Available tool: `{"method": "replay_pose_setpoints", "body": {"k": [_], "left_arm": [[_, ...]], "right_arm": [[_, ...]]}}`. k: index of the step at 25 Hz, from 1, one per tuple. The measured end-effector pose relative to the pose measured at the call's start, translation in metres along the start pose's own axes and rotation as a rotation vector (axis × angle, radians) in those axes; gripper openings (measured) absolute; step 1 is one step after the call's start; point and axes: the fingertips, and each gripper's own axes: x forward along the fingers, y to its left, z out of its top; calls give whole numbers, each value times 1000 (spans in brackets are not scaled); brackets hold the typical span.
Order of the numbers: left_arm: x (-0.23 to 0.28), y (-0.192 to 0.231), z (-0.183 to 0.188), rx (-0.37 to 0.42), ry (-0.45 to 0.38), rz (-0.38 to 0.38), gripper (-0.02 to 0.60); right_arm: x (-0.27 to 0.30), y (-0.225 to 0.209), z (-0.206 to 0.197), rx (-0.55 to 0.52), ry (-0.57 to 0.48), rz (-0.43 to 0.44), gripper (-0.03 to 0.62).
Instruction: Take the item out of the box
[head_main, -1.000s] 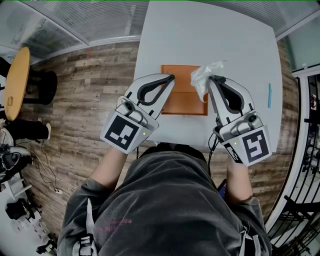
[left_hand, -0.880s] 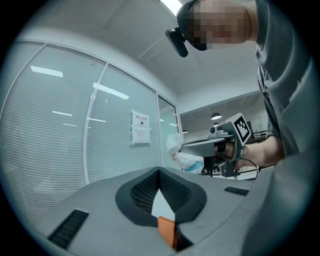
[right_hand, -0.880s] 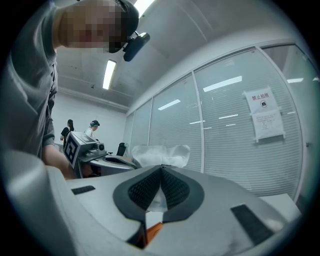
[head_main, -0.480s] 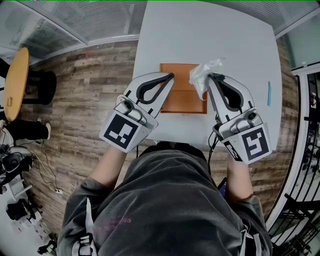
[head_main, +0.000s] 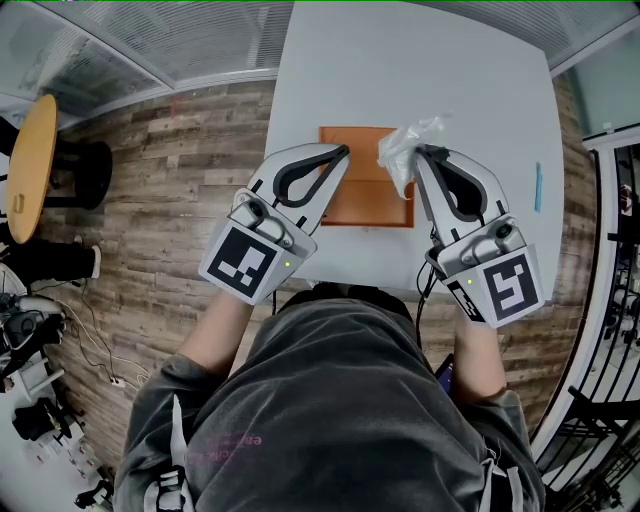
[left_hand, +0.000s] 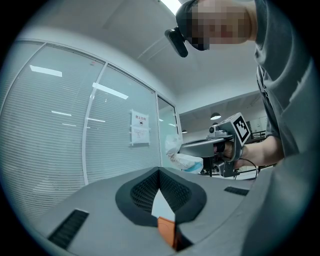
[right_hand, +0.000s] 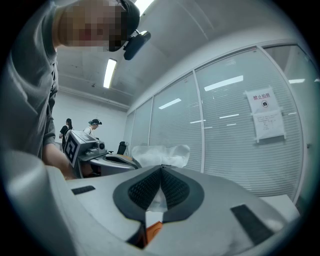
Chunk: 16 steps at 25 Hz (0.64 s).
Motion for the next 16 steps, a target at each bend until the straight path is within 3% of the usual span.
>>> {"method": "replay_pose_setpoints", "body": {"k": [16], "left_arm": [[2,0,-2,-4,0,1,2]], "right_arm": [[0,-2,-2,2,-1,-4,5]]}}
